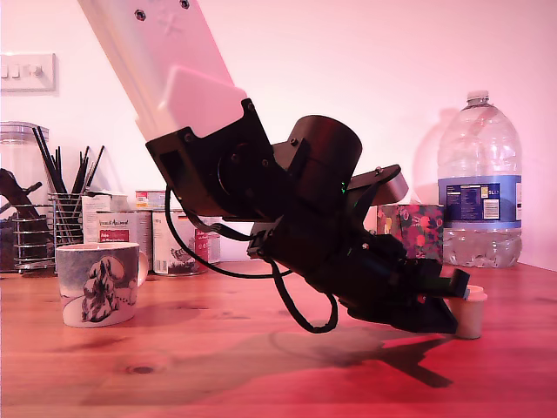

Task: Pick up the coffee capsules from the table one by one and drop them inside the nearest coffee cup

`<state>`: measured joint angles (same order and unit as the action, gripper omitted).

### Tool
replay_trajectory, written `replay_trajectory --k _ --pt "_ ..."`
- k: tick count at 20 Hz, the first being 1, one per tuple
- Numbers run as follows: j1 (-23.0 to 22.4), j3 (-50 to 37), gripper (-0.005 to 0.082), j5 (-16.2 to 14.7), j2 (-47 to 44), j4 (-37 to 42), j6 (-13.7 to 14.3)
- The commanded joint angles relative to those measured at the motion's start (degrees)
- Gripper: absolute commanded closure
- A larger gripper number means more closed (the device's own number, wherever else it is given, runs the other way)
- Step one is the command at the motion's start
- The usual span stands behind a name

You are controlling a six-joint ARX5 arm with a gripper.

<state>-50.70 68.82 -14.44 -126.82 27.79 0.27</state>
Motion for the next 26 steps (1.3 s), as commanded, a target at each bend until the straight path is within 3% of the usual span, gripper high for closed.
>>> replay_trajectory --k 1,11,12,15,16,26 --pt "0.33 -0.42 0.0638 0.37 2.45 -0.24 -0.24" --pt "-1.22 -0.48 0.0627 0.31 2.43 -1.68 -0.26" --pt "-1.22 -0.90 0.0569 0.35 2.43 -2.01 -0.24" --pt "-1.22 -1.44 0.0180 0.35 2.43 -1.79 -0.28" --pt "-1.18 -1.66 0.0141 0.39 2.43 -0.90 -0.26" --pt "-1.62 -2.86 0.0143 0.57 0.55 7.30 -1.81"
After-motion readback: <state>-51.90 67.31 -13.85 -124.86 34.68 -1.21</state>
